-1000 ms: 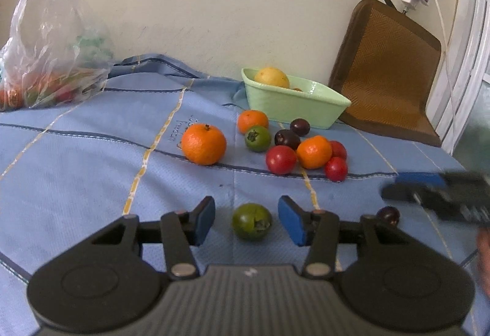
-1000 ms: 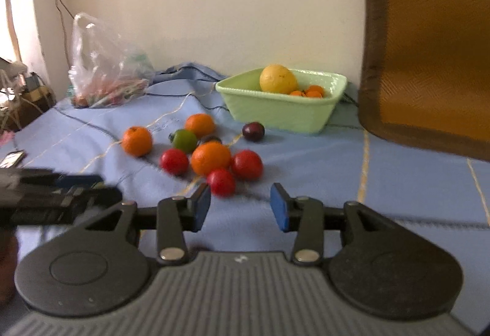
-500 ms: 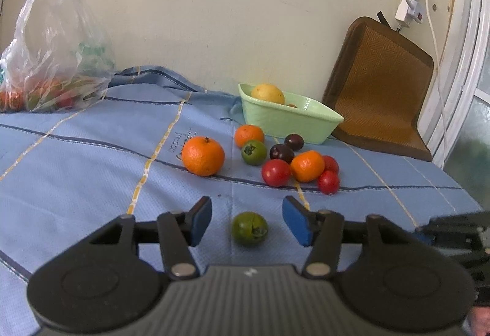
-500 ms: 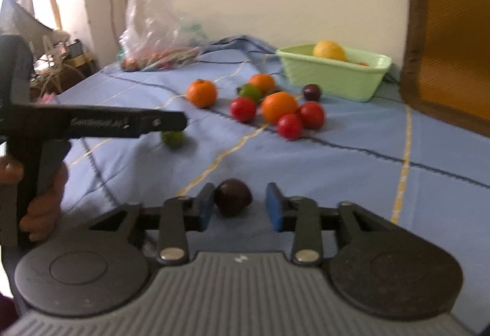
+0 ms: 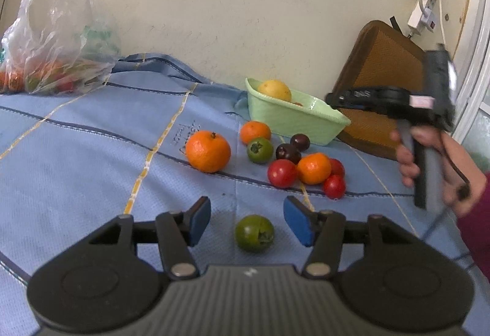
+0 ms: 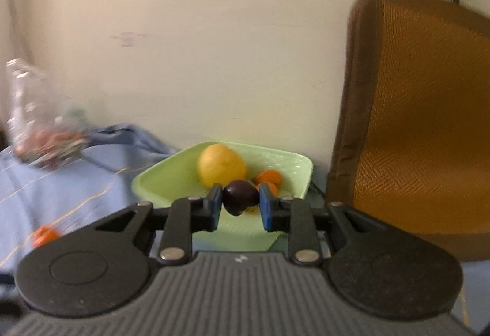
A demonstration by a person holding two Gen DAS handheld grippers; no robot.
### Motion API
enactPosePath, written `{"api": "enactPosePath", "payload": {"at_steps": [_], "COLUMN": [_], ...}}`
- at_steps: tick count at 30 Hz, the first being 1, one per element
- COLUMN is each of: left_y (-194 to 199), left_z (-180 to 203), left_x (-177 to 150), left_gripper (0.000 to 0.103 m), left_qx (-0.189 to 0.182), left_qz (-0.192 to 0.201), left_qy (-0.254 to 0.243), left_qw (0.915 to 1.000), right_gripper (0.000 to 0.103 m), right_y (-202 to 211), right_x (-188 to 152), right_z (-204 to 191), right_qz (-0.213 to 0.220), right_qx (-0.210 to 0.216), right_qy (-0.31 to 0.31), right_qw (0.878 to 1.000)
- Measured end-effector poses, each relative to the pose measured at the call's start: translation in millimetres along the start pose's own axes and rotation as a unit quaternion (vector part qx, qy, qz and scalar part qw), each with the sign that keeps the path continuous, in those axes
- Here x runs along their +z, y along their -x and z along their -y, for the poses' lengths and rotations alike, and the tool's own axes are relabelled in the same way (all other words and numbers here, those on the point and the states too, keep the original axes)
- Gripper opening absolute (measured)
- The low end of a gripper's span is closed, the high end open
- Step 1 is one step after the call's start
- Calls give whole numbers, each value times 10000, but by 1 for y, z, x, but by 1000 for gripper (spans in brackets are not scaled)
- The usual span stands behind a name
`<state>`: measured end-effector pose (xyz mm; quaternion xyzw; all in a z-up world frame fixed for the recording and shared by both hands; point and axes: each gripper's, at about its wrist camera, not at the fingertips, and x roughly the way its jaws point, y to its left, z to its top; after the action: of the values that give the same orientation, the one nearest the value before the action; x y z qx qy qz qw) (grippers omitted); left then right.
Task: Organize fruits
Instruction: 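Lower the dark plum into the green basket and open the right gripper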
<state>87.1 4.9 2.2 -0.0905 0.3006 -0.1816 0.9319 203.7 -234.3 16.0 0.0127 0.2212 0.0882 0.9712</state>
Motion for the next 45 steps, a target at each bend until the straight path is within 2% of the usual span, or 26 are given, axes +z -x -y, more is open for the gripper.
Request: {"api": "enactPosePath", "payload": {"at_steps": [3, 5, 13, 16, 19, 24, 27, 28, 30, 31, 33, 35, 38, 40, 41, 42, 43, 45], "left_y": [-2, -1, 2, -3, -13, -35, -79, -92, -113, -123, -141, -158, -183, -199, -206, -210, -213, -215], "left_z": [3, 5, 9, 15, 23, 39, 50, 52, 55, 54, 49, 46, 50, 50, 47, 46, 44, 40], "left_x": [0, -1, -2, 18, 58, 103, 124, 129, 142, 149, 162, 172, 182, 182, 181, 179, 178, 175], "left_gripper": [54, 54, 50, 46, 46, 46, 49, 49, 52, 53, 53, 53, 49, 47, 47, 47, 47, 47], "left_qx": [14, 15, 73, -58, -422, -1080, -1920, -2041, -2203, -2293, -2461, -2443, -2044, -1825, -1678, -1570, -1513, -1467], "left_qz": [-43, -27, 58, 75, 71, -290, -1041, -1156, -1217, -1227, -1273, -1251, -1258, -1367, -1421, -1424, -1423, -1418], "left_qy": [-74, -133, -252, -357, -311, -285, 172, 327, 531, 643, 968, 1114, 1069, 1118, 1141, 1137, 1141, 1199], "left_qw": [10000, 9999, 9996, 9993, 9986, 9933, 9757, 9715, 9664, 9635, 9560, 9551, 9649, 9672, 9688, 9706, 9715, 9716], "right_gripper": [29, 29, 29, 29, 29, 29, 29, 29, 29, 30, 30, 30, 30, 30, 33, 49, 70, 87], "right_y": [-14, -9, 60, 74, 71, 80, 82, 82, 81, 77, 64, 48, 17, -4, -11, -19, -22, -18], "right_x": [0, -3, -28, -36, -36, -38, -40, -38, -31, -26, -16, -6, 6, 10, 10, 9, 7, 0], "right_z": [3, 2, -15, -21, -29, -12, -12, -13, -16, -17, -11, -7, -5, -3, -3, -3, -5, -7], "right_qz": [-162, -123, 277, 235, 130, 107, 292, 421, 666, 724, 746, 759, 687, 527, 430, 328, 302, 523], "right_qx": [-4, -48, 122, 129, 53, 152, 132, 158, 193, 8, 197, 178, 197, 271, 331, 357, 291, 132], "right_qy": [-75, -66, 31, 69, 348, 95, 282, 394, 582, 640, 706, 730, 836, 750, 718, 730, 781, 904], "right_qw": [9998, 9999, 9995, 9996, 9993, 9998, 9991, 9982, 9959, 9953, 9945, 9943, 9939, 9954, 9959, 9962, 9961, 9944]}}
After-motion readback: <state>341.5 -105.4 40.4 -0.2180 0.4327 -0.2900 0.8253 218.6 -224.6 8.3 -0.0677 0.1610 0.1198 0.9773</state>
